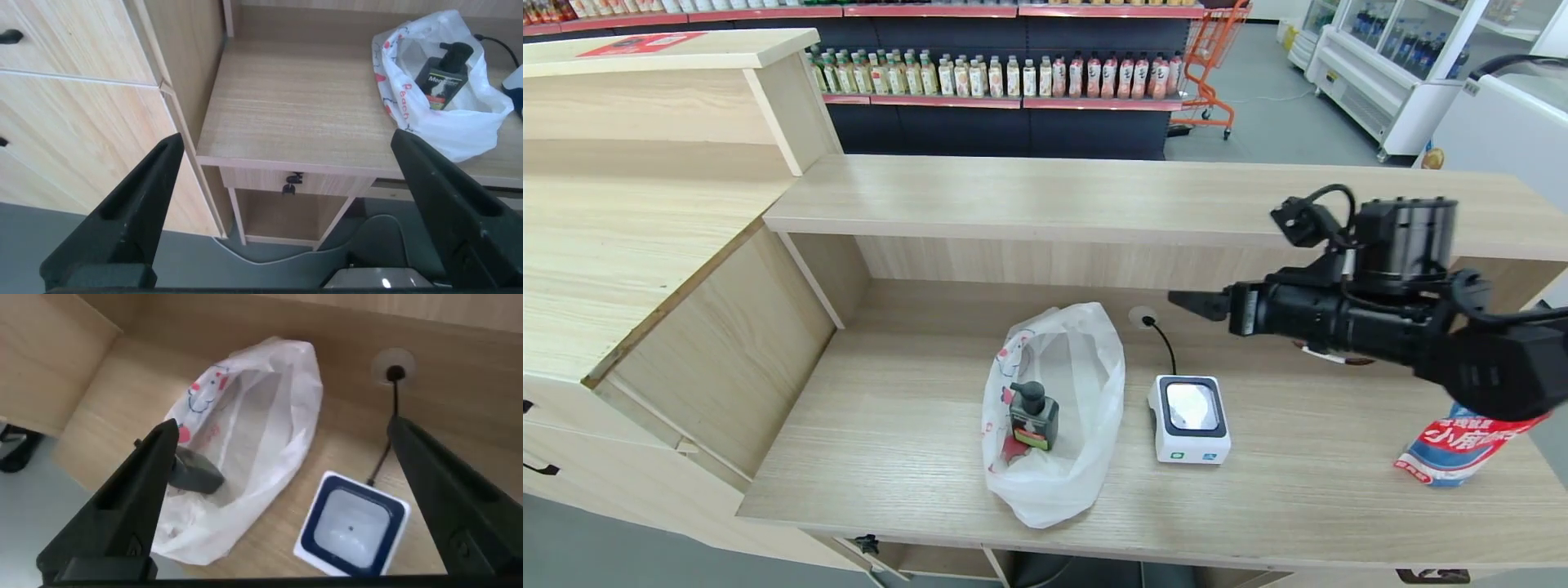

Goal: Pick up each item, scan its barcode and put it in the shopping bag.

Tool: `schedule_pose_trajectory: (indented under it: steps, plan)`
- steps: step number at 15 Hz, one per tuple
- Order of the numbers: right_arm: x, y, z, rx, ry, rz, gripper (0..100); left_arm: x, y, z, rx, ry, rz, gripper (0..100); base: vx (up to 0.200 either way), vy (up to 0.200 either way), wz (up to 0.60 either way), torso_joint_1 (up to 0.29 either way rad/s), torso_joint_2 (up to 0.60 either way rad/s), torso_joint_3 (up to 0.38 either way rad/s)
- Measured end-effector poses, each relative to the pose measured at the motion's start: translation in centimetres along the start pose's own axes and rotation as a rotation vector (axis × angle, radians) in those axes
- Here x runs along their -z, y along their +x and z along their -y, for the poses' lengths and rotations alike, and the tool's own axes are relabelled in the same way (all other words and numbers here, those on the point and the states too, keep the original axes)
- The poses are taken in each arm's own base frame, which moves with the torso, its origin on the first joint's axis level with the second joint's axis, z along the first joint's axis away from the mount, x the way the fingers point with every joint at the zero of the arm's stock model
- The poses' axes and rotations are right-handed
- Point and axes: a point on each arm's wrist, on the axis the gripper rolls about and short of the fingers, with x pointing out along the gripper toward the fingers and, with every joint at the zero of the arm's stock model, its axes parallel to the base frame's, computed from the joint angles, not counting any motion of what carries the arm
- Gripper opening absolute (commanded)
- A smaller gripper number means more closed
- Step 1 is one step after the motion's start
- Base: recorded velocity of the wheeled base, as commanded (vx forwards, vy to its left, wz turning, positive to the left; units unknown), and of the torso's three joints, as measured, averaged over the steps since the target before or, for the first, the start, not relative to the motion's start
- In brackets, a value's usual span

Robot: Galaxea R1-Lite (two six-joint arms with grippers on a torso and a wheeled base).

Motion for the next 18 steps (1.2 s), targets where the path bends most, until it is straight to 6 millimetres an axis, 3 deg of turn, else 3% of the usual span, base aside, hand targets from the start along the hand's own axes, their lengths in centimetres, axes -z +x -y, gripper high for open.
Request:
schedule_pose_trajectory:
  steps: [2, 4, 7, 13, 18]
  plan:
    - [-0.3, -4.1, 0.3, 0.066, 0.058, 0.002, 100, 0.0, 0.0, 0.0, 0.000, 0.000, 0.000, 100, 0.000, 0.000, 0.00, 0.000, 0.00, 0.000]
    - [0.8, -7.8, 0.7, 0.128, 0.120, -0.008, 100, 0.0, 0.0, 0.0, 0.000, -0.007, 0.000, 100, 0.000, 0.000, 0.00, 0.000, 0.00, 0.000]
    - [1.9, -11.4, 1.3, 0.202, 0.149, 0.006, 100, 0.0, 0.0, 0.0, 0.000, -0.005, 0.000, 100, 0.000, -0.200, 0.00, 0.004, 0.00, 0.002]
    - [3.0, -15.1, 0.5, 0.260, 0.301, -0.064, 100, 0.0, 0.0, 0.0, 0.000, -0.026, 0.001, 100, 0.000, -0.200, 0.00, 0.002, 0.00, 0.002]
    - [2.6, -16.4, -0.2, 0.257, 0.325, -0.051, 100, 0.0, 0.0, 0.0, -0.003, -0.031, 0.001, 100, 0.000, -0.200, 0.00, 0.002, 0.00, 0.000]
